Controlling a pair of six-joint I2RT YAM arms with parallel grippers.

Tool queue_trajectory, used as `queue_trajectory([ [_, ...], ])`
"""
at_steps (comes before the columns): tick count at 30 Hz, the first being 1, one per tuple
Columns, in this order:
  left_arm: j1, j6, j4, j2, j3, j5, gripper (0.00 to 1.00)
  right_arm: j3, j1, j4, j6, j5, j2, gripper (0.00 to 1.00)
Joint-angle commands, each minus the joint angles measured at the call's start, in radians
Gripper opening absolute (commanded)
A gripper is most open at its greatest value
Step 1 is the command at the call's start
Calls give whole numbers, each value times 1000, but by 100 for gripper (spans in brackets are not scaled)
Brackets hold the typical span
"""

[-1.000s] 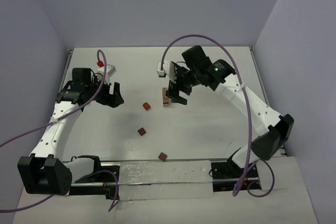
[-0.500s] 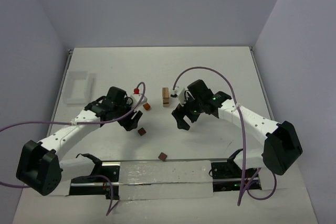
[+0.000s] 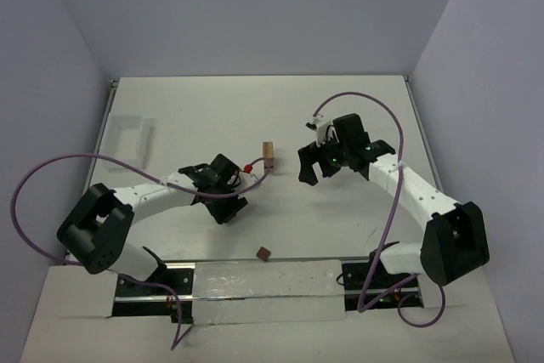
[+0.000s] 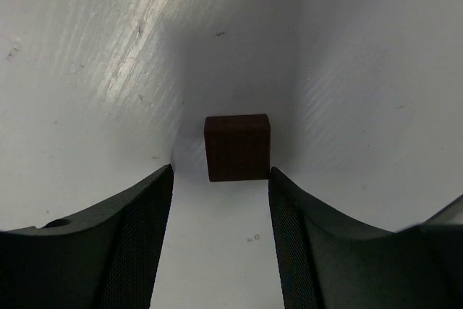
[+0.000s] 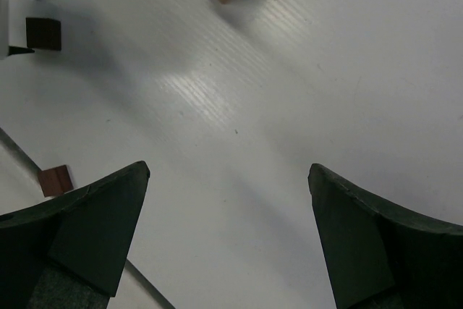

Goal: Build the wood block tower

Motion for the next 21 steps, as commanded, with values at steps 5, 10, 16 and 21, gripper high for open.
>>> queue_trajectory([
  [5, -35, -26, 37, 76, 74, -43, 59, 64, -25, 22, 19, -67, 10, 98],
  [10, -42, -34, 37, 79, 81, -23, 59, 62, -26, 25, 20, -80, 16, 98],
  [16, -42, -26, 33, 78, 88, -9, 52, 69, -27, 20, 16, -85, 19, 98],
  [21, -40, 50, -27, 41, 137, 59, 37, 70, -29, 19, 11, -88, 14, 98],
])
